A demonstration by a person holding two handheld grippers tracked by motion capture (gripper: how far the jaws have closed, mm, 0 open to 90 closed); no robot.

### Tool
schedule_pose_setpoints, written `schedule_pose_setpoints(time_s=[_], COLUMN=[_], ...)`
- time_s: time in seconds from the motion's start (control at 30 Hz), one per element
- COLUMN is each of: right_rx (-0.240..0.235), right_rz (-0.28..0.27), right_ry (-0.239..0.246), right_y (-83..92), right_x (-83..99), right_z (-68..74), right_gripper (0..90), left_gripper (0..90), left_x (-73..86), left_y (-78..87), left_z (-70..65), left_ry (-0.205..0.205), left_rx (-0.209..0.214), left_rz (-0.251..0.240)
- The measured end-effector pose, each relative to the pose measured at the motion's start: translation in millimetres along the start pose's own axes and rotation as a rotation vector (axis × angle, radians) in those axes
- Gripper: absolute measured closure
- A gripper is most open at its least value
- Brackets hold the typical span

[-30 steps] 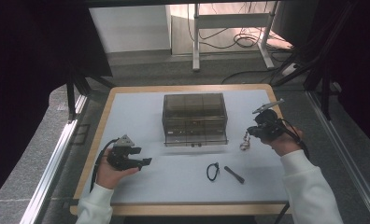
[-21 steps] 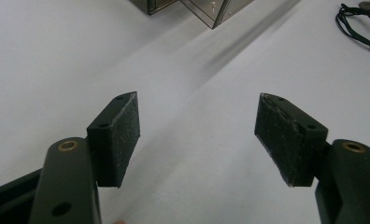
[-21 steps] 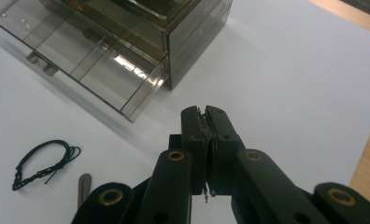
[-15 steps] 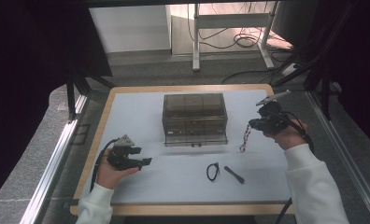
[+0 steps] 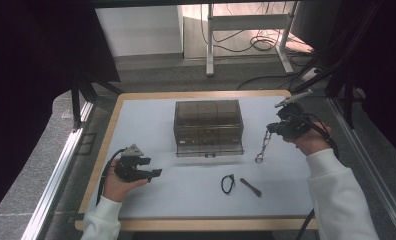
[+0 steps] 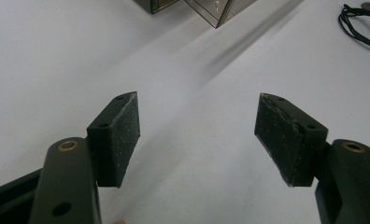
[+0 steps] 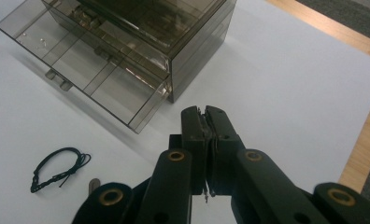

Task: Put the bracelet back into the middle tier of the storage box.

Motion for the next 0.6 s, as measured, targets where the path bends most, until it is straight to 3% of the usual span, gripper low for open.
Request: schedule_pose_setpoints(time_s=[0.3,0.6], right_rx=[0.004,-0.013], right_rz=[-0.021,-0.052], right_ry=[0.009,0.015], right_y=[19.0,30.6], right_x=[-20.6,-36.6], right_z=[-6.3,-1.7], right_gripper=[87.5,87.5], left_gripper=[31.6,31.6], left_x=[0.7,0.4], left_y=[1.8,1.9], left_z=[1.8,2.3], left_ry=[-0.002,0.006], left_rx=[-0.001,-0.001], left_rz=[0.006,-0.003])
Point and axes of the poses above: each handheld gripper's, and its own axes: y roughly backward along the jaws, x roughly out of its underside, z roughly to its left, the point moved 10 cm from there along -y, roughly forward along the jaws, and after that the axes turned 13 degrees about x, right-handed, at the moved point
